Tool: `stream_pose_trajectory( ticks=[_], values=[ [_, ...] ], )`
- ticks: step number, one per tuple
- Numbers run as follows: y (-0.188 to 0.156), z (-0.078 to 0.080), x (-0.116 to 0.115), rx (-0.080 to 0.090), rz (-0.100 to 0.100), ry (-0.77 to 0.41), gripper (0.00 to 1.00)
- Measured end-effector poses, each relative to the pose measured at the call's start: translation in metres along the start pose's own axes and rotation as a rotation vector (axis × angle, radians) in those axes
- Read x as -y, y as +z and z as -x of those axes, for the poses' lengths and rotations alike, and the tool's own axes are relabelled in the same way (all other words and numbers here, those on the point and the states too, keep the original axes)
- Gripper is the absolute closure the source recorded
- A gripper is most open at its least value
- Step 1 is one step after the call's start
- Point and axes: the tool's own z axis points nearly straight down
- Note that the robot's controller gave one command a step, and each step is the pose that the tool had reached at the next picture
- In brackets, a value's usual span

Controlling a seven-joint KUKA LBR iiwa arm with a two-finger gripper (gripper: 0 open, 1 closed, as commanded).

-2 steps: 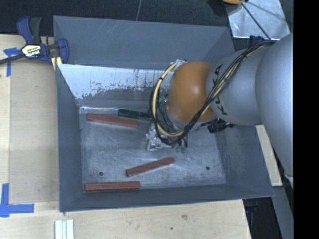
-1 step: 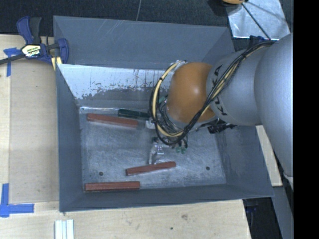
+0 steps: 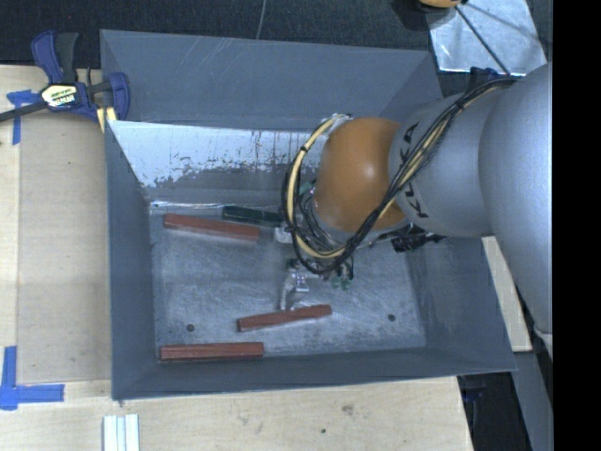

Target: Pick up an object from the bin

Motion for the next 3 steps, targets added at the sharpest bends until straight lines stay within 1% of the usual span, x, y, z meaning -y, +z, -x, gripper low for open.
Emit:
stream_pose_trajectory(
  ticks=[1,2,3],
  values=[
    [-0.001,0.005,0.067,0.018,0.001,-0.390,1.00],
    [-0.001,0.005,0.067,0.018,0.001,-0.389,1.00],
    [-0.119,0.001,0.074,-0.001,0.000,-0.355,1.00]
  ],
)
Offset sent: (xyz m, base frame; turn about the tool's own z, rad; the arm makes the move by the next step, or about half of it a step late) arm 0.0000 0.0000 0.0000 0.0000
